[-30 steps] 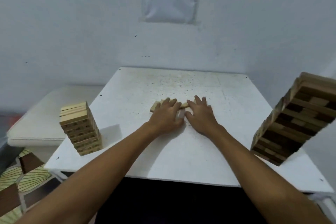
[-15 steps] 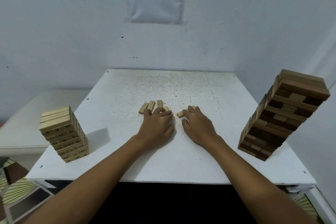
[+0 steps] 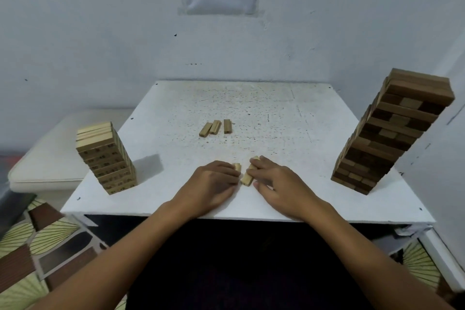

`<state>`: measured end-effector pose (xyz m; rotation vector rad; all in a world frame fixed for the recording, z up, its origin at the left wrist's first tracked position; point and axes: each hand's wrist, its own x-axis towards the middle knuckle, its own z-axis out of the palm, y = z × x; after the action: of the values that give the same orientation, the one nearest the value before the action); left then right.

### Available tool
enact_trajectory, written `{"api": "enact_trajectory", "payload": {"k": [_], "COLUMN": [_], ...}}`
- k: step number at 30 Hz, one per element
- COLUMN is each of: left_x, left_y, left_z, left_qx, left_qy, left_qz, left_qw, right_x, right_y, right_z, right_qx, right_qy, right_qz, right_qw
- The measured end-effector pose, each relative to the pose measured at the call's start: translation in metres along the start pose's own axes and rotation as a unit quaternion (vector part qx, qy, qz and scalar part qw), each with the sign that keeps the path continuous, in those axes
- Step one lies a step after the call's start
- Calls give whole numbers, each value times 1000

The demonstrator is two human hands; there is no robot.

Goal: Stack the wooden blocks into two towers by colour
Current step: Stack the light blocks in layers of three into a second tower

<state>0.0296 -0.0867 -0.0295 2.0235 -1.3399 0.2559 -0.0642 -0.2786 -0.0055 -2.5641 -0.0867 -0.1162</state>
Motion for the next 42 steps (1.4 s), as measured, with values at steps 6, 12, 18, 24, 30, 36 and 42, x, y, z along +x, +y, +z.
{"api": "enact_trajectory", "payload": {"k": [6,12,18,24,30,36,42], "left_x": [-6,-5,6,9,8,8,6], "left_y": [9,10,15,17,17,18,17], "left_z": [2,0,-4,-4,-4,-5,-5], "left_qx": [-51,-56,-30,-50,-52,-57,-95], "left_qy": [21,17,-69,-60,-67,-57,-57], "left_qz": [-13,-67,-175,-200,-199,-194,-200], "left_qw": [998,996,982,977,976,978,973], "right_x": [-2,0,3,1,0,-4,-4], "right_y": [-9,2,13,17,17,17,18], "right_z": [7,-10,-14,-8,-9,-9,-7], "right_qx": [-41,43,87,110,129,143,155], "right_qy": [-17,-6,-29,-1,-1,-2,2], "right_qz": [-7,17,52,45,40,39,42], "right_qw": [999,999,994,993,991,989,987]}}
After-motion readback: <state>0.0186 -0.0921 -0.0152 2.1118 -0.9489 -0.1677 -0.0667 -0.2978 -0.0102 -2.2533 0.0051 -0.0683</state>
